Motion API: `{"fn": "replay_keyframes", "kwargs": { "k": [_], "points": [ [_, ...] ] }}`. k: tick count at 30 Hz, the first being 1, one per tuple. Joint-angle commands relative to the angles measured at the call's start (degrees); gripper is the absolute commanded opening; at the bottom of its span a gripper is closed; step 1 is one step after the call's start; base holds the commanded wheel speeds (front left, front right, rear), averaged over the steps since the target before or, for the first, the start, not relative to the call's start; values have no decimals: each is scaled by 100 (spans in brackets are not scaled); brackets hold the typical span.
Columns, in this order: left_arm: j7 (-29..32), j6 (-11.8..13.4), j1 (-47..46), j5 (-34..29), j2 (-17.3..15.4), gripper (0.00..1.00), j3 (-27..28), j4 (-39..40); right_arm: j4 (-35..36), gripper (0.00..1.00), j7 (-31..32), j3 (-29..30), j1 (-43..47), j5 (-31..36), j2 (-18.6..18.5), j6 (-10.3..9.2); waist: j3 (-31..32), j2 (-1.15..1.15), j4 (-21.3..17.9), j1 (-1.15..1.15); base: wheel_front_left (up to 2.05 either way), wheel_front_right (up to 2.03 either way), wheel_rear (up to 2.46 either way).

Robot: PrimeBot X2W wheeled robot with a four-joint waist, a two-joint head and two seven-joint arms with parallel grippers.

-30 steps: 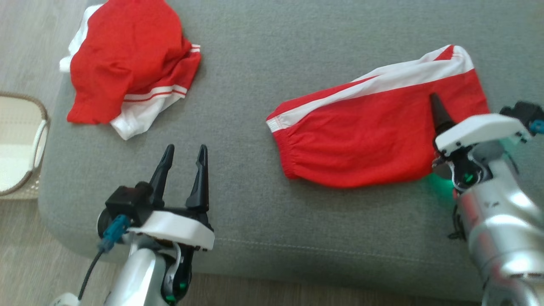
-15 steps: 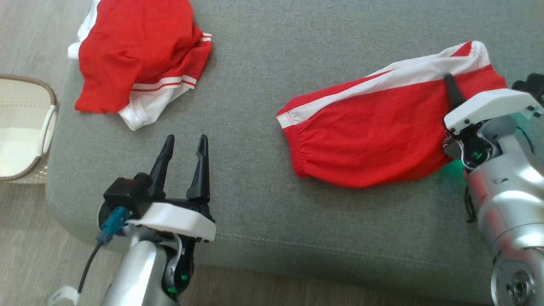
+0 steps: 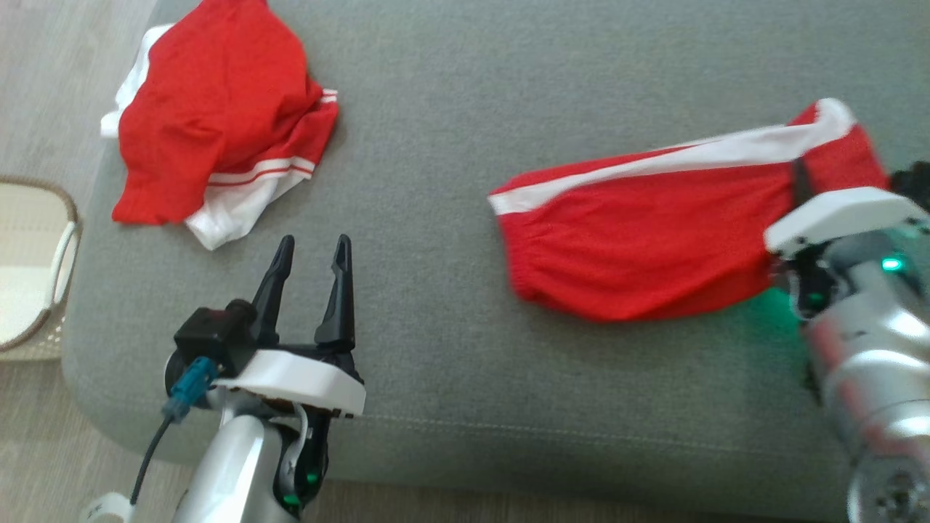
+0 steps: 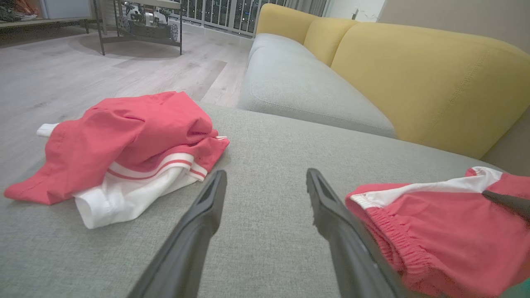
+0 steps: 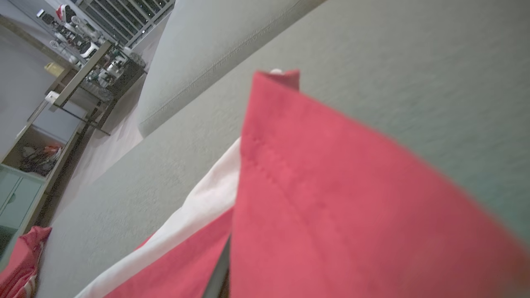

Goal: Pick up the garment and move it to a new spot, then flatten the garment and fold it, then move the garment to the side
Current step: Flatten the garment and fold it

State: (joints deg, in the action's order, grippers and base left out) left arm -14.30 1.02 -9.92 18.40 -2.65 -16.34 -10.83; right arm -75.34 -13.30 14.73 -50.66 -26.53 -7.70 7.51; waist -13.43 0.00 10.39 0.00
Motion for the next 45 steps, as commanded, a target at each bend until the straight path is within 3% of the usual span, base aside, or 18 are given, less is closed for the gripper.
{"fn": "replay_keyframes", "kwargs": {
  "k": [1, 6, 9, 15, 20, 24, 28, 33, 38, 45],
  "points": [
    [-70, 34, -83, 4, -23, 100, 207, 157, 142, 0, -103, -29, -64, 119, -119, -2, 75, 0, -66, 0, 0, 0, 0],
    [-70, 40, 3, -9, -23, 100, 246, 146, 223, 0, -166, 722, 149, 681, -631, -2, 224, 0, -164, 0, 0, 0, 0],
    [-70, 47, 48, 2, -23, 100, 269, 158, 294, 0, -168, 1195, 376, 1245, -650, -2, 265, 0, -208, 0, 0, 0, 0],
    [-70, 37, 79, 14, -23, 100, 234, 141, 752, 0, -169, 2113, 549, 2220, -249, -2, 333, 0, -230, 0, 0, 0, 0],
    [-70, 28, 104, 33, -23, 100, 260, 117, 1526, 0, -169, 2255, 596, 2984, 334, -2, 462, 0, -216, 0, 0, 0, 0],
    [-70, 21, 161, 54, -23, 100, 316, 96, 1783, 0, -169, 1709, 646, 2982, 473, -2, 591, 0, -182, 0, 0, 0, 0],
    [-70, 8, 231, 55, -23, 100, 347, 67, 1736, 0, -169, 169, 775, 1946, 479, -2, 718, 0, -132, 0, 0, 0, 0],
    [-70, 9, 314, 43, -23, 100, 391, 67, 2485, 0, -170, -1498, 1533, 834, 480, -2, 814, 0, -95, 0, 0, 0, 0],
    [-70, 6, 347, 45, -22, 100, 375, 76, 2793, 0, -170, -2150, 2000, 487, 481, -2, 838, 0, -21, 0, 0, 0, 0],
    [-70, 8, 377, 71, -22, 100, 342, 80, 2886, 0, -170, -2390, 2094, 381, 481, -2, 794, 0, 77, 0, 0, 0, 0]
  ]
}}
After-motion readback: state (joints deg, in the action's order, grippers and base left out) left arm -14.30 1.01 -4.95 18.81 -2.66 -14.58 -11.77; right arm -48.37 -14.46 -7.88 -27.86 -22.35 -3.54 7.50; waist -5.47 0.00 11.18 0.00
